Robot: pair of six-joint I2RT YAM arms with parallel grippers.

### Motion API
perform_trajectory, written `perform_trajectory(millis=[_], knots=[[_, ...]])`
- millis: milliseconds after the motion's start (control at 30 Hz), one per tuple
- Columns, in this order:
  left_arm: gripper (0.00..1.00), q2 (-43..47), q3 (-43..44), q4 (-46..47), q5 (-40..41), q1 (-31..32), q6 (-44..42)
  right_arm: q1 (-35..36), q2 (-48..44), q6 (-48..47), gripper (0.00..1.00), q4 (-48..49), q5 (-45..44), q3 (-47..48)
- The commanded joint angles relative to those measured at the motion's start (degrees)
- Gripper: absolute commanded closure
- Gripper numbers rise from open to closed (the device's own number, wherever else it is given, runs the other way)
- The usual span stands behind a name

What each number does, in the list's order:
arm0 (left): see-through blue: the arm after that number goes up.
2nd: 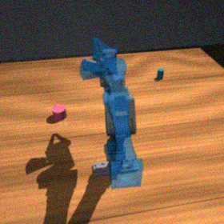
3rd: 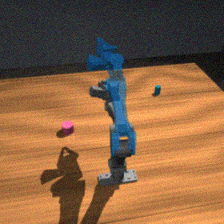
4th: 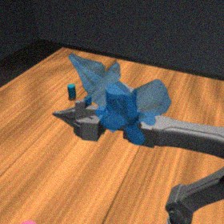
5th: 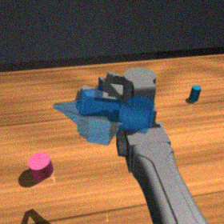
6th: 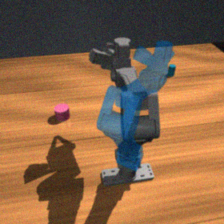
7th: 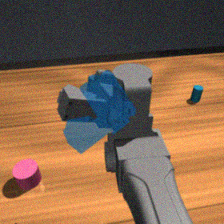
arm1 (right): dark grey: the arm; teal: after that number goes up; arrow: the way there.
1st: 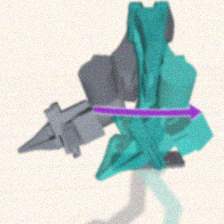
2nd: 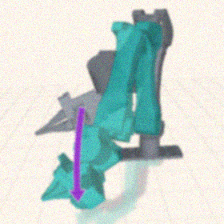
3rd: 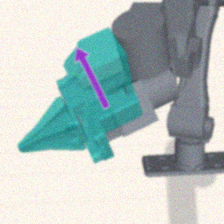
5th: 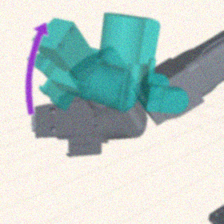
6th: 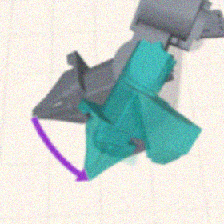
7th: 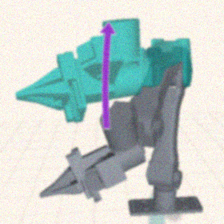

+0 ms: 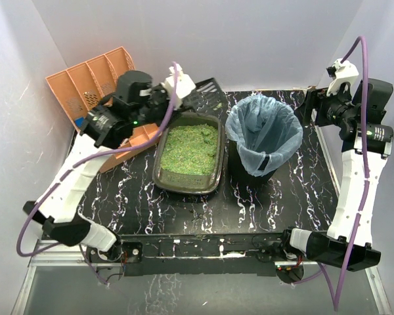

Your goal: Clean the litter box

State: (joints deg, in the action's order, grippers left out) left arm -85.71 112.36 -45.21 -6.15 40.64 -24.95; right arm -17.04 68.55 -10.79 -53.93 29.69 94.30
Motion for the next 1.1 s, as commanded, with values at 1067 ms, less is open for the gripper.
perform_trajectory(millis=[1067], knots=[[1.00,-8.0,-34.2,7.7,-15.6,-12.8,9.2,-0.4,0.5,-0.4,0.28,3.3,2.7,-2.1]])
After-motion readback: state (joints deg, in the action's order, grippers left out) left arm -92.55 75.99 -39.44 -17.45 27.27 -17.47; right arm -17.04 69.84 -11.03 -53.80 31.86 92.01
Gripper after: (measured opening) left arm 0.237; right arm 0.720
